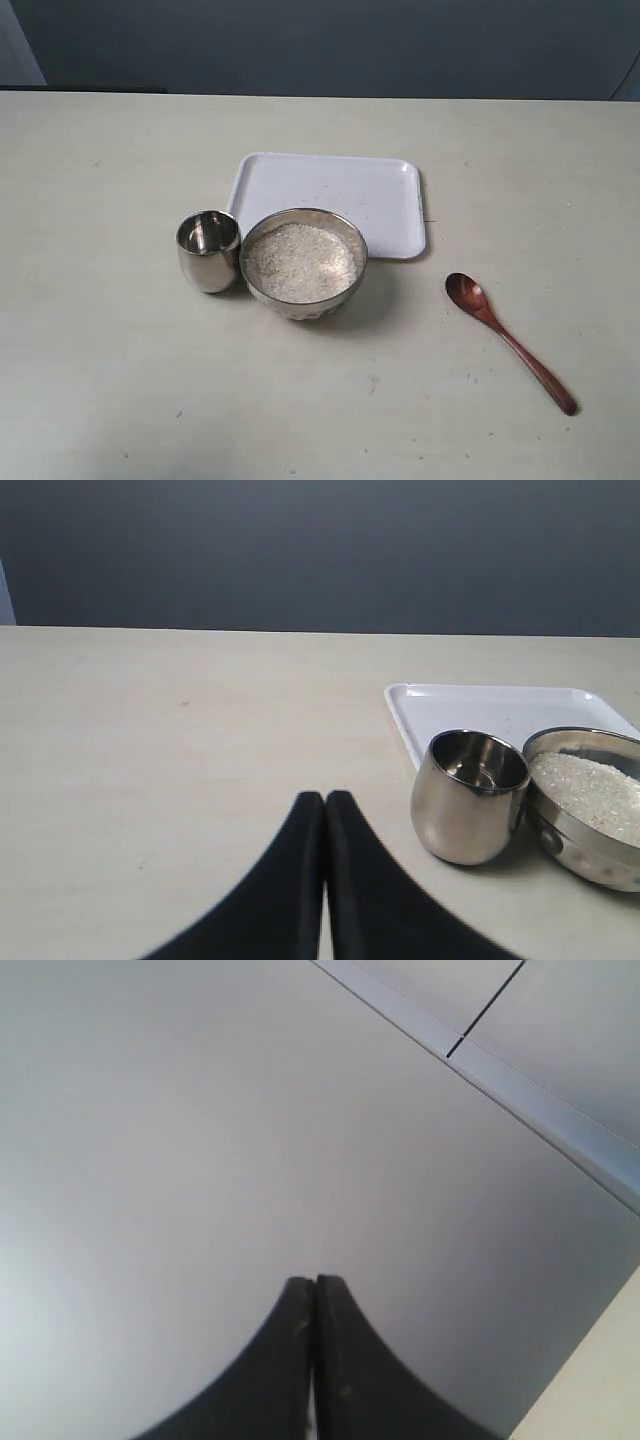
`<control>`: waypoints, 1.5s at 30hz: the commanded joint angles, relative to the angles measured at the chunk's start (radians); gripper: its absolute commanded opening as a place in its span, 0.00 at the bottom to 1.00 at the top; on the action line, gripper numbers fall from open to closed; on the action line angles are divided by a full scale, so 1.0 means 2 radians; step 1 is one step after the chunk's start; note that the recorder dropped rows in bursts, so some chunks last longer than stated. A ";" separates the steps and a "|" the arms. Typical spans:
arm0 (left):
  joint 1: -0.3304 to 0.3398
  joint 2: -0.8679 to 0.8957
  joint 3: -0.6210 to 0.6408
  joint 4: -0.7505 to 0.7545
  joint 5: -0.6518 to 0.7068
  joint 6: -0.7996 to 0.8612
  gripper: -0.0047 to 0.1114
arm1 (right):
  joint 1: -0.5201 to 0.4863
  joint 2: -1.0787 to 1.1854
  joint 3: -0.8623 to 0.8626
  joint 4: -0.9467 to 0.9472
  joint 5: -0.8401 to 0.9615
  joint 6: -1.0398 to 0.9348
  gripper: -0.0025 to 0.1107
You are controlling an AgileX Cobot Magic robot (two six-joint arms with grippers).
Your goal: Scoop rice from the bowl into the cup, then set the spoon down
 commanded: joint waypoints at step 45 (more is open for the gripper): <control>-0.003 -0.003 -0.002 0.001 -0.008 -0.003 0.04 | 0.190 0.599 -0.400 -0.416 0.679 -0.200 0.03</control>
